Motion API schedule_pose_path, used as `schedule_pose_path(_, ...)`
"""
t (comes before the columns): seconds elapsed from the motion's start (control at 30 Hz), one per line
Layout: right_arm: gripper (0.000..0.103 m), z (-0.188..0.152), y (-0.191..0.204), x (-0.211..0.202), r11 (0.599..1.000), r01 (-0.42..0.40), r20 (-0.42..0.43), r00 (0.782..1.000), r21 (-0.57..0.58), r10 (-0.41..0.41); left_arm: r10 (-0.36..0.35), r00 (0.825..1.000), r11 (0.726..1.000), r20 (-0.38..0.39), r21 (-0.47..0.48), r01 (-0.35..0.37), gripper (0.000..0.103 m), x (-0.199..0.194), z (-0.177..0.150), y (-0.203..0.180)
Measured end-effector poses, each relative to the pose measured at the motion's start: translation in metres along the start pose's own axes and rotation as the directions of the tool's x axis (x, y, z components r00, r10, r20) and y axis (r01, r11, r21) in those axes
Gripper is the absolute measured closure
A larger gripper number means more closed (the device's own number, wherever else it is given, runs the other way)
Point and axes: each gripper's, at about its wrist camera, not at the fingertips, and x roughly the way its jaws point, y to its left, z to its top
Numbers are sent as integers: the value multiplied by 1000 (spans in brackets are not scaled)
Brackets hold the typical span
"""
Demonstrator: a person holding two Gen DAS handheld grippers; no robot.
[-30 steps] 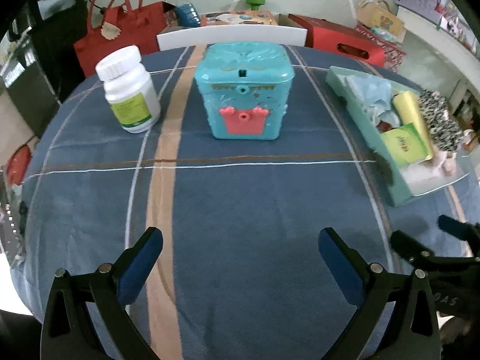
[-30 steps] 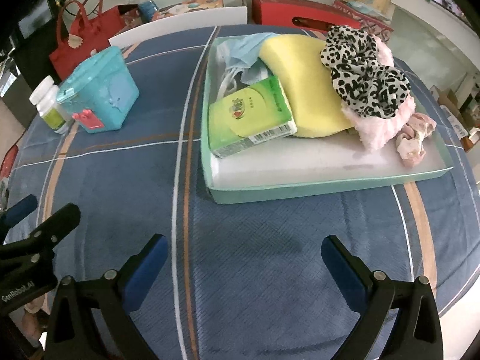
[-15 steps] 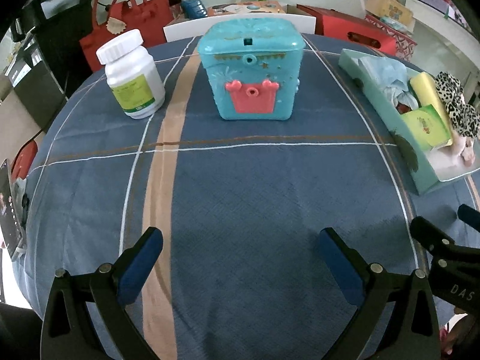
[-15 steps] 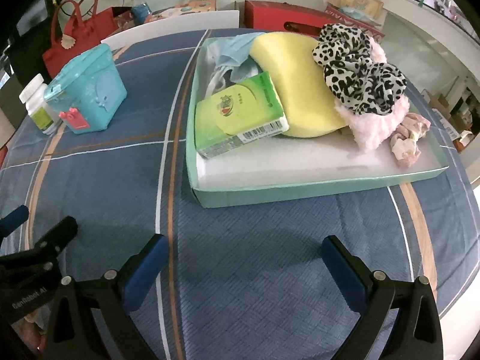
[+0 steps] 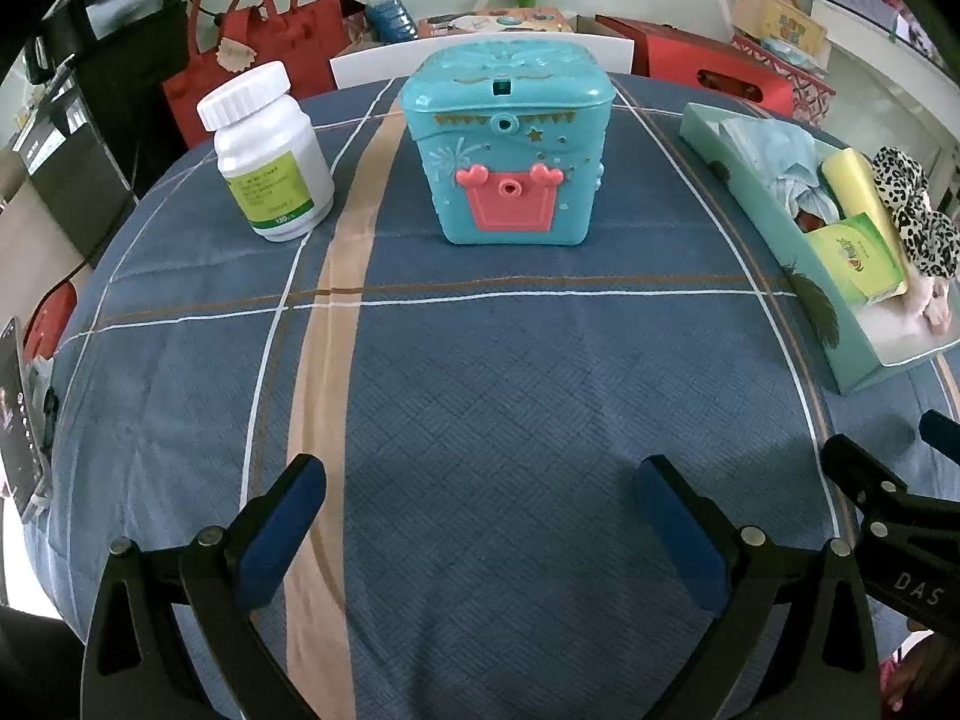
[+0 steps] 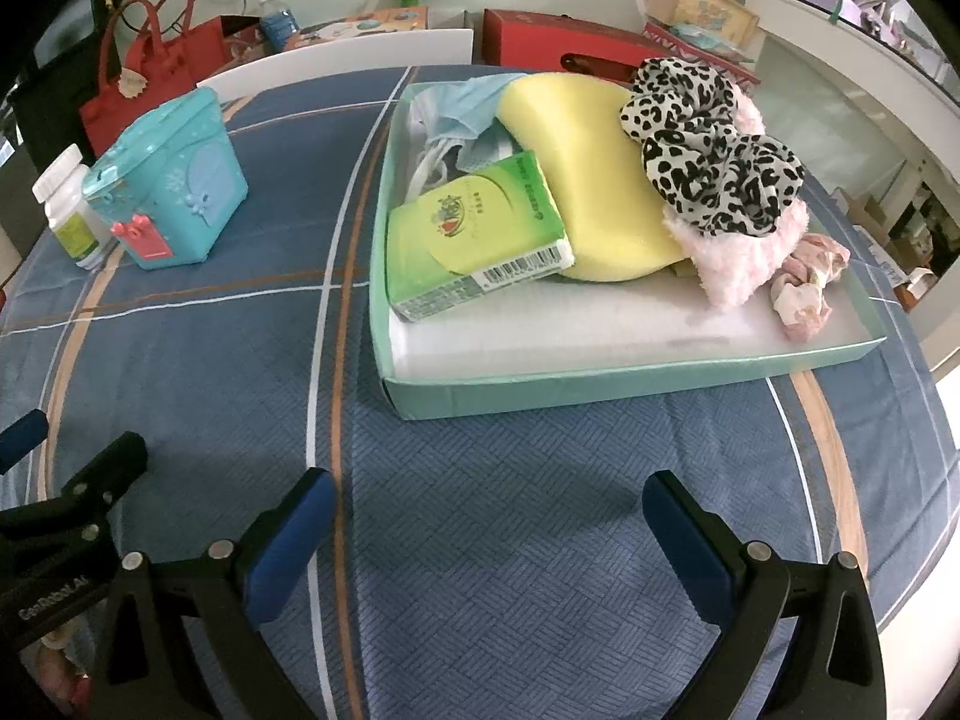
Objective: Organize soft objects
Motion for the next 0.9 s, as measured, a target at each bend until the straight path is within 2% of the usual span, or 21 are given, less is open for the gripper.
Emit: schedule_pose_path(0.9, 0, 1, 1, -5, 999, 46, 27, 999, 3, -46, -3, 1000, 1000, 2, -4, 3, 0, 1, 0, 0)
